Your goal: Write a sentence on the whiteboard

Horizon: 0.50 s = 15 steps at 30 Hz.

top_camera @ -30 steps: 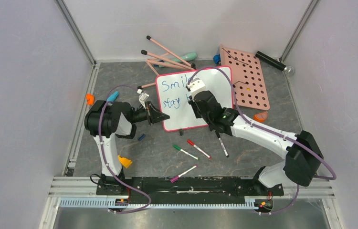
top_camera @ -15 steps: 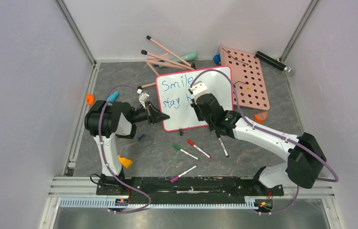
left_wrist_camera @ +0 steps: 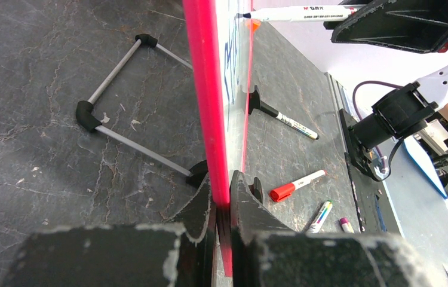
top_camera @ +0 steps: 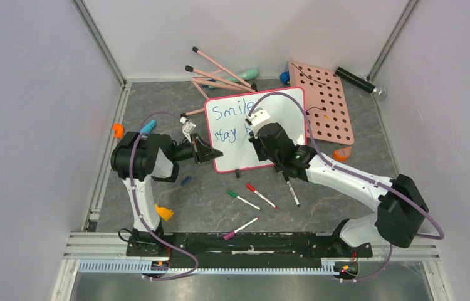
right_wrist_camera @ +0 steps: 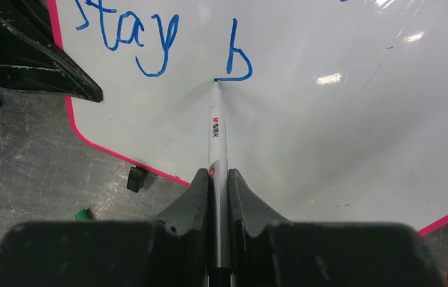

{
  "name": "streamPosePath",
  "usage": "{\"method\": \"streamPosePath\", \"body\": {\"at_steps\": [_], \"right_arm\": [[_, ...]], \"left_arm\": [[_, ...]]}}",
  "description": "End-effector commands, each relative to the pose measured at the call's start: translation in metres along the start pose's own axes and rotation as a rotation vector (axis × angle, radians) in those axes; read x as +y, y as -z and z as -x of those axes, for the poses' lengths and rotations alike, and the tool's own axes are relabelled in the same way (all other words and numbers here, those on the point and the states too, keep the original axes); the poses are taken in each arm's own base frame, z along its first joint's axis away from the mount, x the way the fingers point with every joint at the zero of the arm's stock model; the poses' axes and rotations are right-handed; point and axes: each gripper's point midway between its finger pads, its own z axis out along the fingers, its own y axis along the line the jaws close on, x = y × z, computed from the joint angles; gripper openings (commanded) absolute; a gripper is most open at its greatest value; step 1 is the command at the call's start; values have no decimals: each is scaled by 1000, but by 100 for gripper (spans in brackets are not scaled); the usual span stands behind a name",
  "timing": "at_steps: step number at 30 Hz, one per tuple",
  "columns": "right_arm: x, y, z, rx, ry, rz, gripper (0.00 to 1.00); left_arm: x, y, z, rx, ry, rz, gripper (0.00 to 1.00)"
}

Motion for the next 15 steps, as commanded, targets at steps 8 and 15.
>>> {"method": "streamPosePath", "body": {"at_steps": [8, 15], "right_arm": [[-8, 27, 50, -165, -65, 35, 0], [-19, 25, 46, -151, -42, -26, 0]], "left_arm": [[27, 3, -5, -25, -232, 63, 2], [28, 3, -4, -27, -233, 67, 2]]}}
